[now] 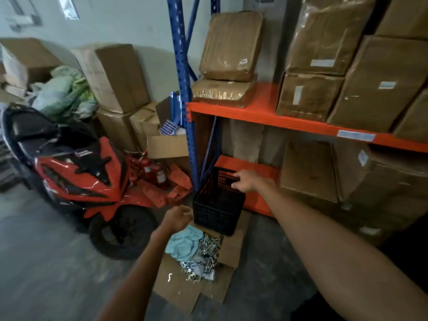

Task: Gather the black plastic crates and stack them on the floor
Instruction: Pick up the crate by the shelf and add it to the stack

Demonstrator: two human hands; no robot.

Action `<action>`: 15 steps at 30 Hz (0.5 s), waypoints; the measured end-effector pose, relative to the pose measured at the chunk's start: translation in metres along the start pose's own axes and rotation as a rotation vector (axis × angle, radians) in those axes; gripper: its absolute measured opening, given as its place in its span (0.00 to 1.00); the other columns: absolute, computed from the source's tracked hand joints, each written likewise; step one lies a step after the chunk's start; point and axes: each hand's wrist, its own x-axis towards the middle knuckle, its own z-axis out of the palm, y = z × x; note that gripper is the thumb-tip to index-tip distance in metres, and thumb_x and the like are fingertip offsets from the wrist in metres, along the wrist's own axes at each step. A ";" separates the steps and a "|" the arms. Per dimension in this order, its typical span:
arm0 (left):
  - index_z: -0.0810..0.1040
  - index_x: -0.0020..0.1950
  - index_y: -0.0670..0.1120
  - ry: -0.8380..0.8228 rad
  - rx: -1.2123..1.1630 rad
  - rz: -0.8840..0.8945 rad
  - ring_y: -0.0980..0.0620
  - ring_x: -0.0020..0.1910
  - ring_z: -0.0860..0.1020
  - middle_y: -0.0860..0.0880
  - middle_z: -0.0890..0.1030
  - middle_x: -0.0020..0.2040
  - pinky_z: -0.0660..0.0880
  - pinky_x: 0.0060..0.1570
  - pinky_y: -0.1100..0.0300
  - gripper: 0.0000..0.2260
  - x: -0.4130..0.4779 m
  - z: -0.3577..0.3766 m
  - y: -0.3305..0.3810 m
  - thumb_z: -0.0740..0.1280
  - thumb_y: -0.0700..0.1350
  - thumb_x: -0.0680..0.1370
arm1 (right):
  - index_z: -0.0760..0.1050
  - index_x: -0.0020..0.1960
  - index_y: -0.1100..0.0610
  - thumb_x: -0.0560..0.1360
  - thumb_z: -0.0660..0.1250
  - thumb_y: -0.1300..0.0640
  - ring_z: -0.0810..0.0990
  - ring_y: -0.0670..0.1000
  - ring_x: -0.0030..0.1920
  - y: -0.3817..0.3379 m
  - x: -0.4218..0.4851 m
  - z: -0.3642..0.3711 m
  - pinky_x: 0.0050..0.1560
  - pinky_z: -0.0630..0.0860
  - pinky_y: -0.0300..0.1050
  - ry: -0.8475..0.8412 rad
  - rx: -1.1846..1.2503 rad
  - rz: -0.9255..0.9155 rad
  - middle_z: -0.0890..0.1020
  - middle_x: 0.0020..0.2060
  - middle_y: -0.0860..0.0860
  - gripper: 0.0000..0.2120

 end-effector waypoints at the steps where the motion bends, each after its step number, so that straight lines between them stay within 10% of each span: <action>1: 0.79 0.64 0.42 -0.024 -0.025 -0.046 0.44 0.63 0.78 0.41 0.81 0.63 0.73 0.59 0.59 0.17 0.011 0.011 -0.015 0.67 0.45 0.77 | 0.66 0.75 0.57 0.78 0.64 0.50 0.70 0.58 0.72 0.001 0.015 0.025 0.70 0.68 0.48 -0.039 0.000 0.018 0.69 0.73 0.58 0.27; 15: 0.74 0.68 0.41 -0.136 -0.381 -0.421 0.41 0.60 0.79 0.40 0.80 0.63 0.76 0.60 0.51 0.19 0.294 0.183 -0.020 0.65 0.43 0.78 | 0.60 0.77 0.56 0.79 0.61 0.52 0.69 0.56 0.72 0.145 0.348 0.143 0.69 0.67 0.44 -0.201 0.087 0.069 0.69 0.73 0.56 0.28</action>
